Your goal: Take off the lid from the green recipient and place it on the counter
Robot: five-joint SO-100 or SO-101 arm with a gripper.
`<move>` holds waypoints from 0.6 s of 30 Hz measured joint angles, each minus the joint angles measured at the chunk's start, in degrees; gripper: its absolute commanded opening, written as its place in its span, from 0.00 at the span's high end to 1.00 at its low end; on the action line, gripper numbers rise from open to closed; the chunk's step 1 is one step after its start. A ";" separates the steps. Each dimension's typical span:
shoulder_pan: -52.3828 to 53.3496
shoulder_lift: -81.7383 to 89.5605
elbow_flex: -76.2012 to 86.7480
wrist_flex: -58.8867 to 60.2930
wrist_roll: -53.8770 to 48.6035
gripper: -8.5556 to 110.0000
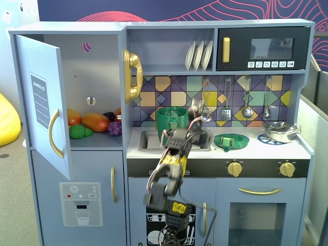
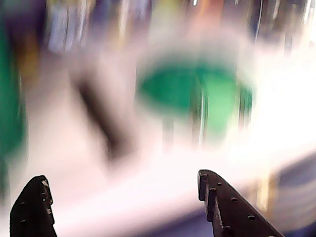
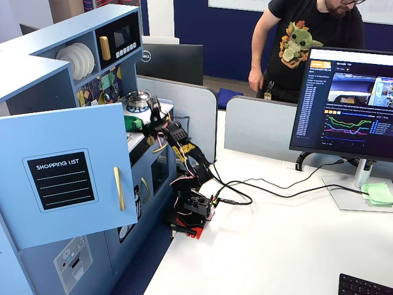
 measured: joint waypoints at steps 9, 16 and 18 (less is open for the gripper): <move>-14.24 14.50 29.79 13.71 2.90 0.80; -23.91 19.51 53.26 6.94 2.29 0.88; -24.79 21.36 56.25 8.79 1.23 0.88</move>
